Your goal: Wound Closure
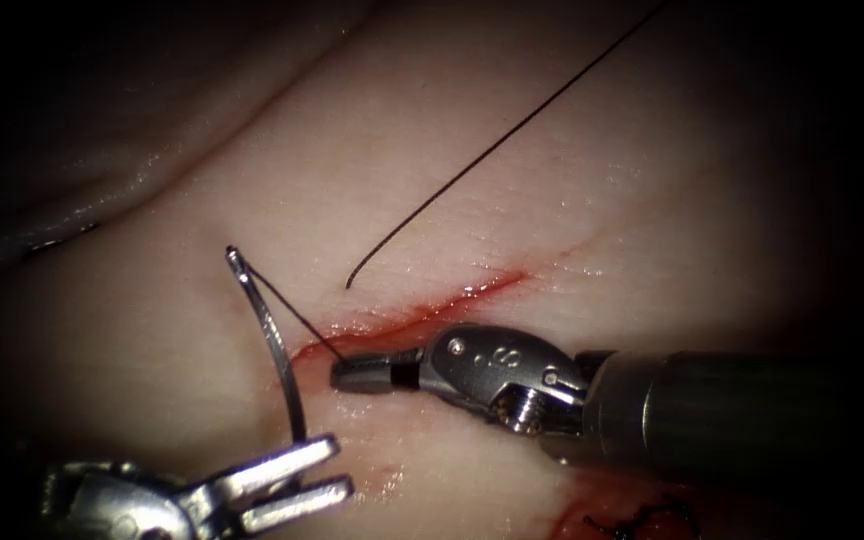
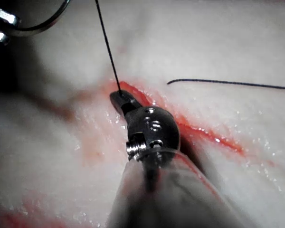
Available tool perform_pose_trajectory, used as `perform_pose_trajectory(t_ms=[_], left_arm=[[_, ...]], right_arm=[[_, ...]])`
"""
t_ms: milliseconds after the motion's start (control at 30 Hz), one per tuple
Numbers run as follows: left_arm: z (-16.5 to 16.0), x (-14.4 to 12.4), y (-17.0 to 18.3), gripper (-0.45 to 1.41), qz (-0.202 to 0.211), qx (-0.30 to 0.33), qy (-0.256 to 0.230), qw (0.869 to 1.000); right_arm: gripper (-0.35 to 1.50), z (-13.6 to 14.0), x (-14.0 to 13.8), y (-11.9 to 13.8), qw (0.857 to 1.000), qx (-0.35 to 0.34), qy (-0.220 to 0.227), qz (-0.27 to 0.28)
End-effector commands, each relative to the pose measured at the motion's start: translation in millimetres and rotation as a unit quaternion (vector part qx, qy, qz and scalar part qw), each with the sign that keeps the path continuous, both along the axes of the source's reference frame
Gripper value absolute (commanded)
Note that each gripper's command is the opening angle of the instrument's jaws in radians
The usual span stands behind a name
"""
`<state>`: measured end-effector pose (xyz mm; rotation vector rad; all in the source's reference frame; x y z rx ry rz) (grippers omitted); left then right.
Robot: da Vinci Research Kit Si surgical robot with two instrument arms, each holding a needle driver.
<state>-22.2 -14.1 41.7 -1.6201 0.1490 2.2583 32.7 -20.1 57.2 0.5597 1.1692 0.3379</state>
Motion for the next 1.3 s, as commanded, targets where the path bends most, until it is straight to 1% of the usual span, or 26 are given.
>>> perform_pose_trajectory(t_ms=[33,167,400,500,633,733,833,933,1167,1300], left_arm=[[0.9,-0.5,-0.5,-0.45,0.001,0.000,-0.001,1.000],[1.7,-0.2,-0.4,-0.45,0.004,-0.002,-0.003,1.000],[3.4,0.3,-0.2,-0.45,0.008,-0.007,-0.009,1.000],[4.2,0.4,-0.3,-0.45,0.008,-0.006,-0.005,1.000],[4.8,0.4,-0.6,-0.45,0.013,-0.006,-0.001,1.000],[4.8,0.3,-0.6,-0.45,0.014,-0.006,0.001,1.000],[4.5,0.3,-0.8,-0.45,0.014,-0.006,0.001,1.000],[4.1,0.4,-1.0,-0.45,0.014,-0.005,0.001,1.000],[3.5,0.4,-1.8,-0.45,0.014,-0.006,0.003,1.000],[3.3,0.5,-1.9,-0.45,0.015,-0.005,0.003,1.000]], right_arm=[[-0.35,-0.3,0.6,-0.3,1.000,-0.001,-0.002,0.006],[-0.35,-1.9,0.6,-0.4,1.000,0.001,-0.005,0.010],[-0.35,-4.6,0.6,-2.6,1.000,0.005,-0.012,0.003],[-0.35,-5.9,0.6,-3.3,1.000,0.009,-0.018,0.010],[-0.35,-8.5,0.6,-3.8,1.000,0.005,-0.020,0.015],[-0.35,-9.9,0.7,-4.1,1.000,0.000,-0.017,0.013],[-0.35,-10.7,0.9,-4.7,1.000,-0.002,-0.015,0.012],[-0.35,-11.6,1.1,-5.8,1.000,-0.002,-0.017,0.006],[-0.35,-14.8,1.8,-8.8,1.000,0.002,-0.014,-0.004],[-0.35,-15.5,2.3,-9.4,1.000,0.002,-0.014,-0.001]])
